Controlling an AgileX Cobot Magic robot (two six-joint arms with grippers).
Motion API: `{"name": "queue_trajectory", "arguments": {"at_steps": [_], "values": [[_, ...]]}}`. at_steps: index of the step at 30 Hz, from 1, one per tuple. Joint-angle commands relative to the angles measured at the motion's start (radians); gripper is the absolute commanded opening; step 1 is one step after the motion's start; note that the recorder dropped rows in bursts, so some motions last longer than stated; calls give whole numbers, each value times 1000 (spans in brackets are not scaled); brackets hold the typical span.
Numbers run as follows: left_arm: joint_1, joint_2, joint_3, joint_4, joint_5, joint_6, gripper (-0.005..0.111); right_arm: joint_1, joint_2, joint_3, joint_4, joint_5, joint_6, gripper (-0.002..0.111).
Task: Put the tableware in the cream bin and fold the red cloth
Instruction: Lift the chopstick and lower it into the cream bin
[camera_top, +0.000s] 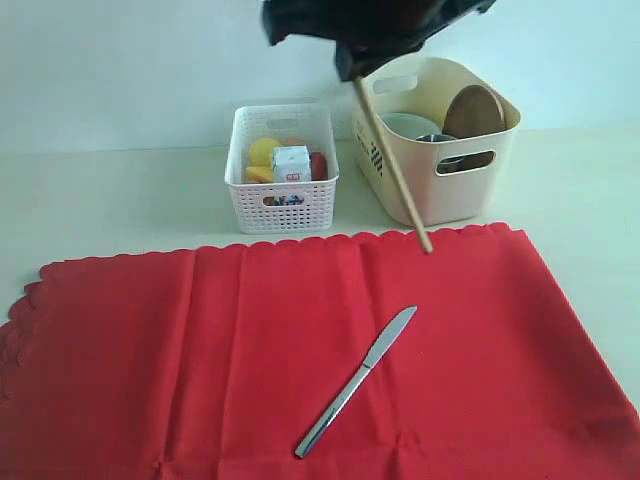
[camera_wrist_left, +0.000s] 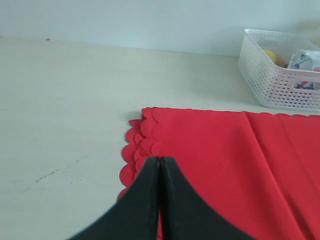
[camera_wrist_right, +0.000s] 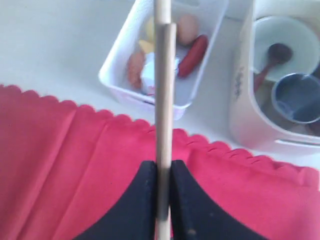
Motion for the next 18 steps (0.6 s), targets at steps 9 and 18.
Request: {"name": "queue_trajectory", "arguments": {"at_steps": [9, 18], "values": [[-5, -6, 0, 0, -8, -3, 1, -399, 90, -2, 490, -483, -541, 0], [-5, -6, 0, 0, -8, -3, 1, -454, 301, -78, 749, -658, -907, 0]]}}
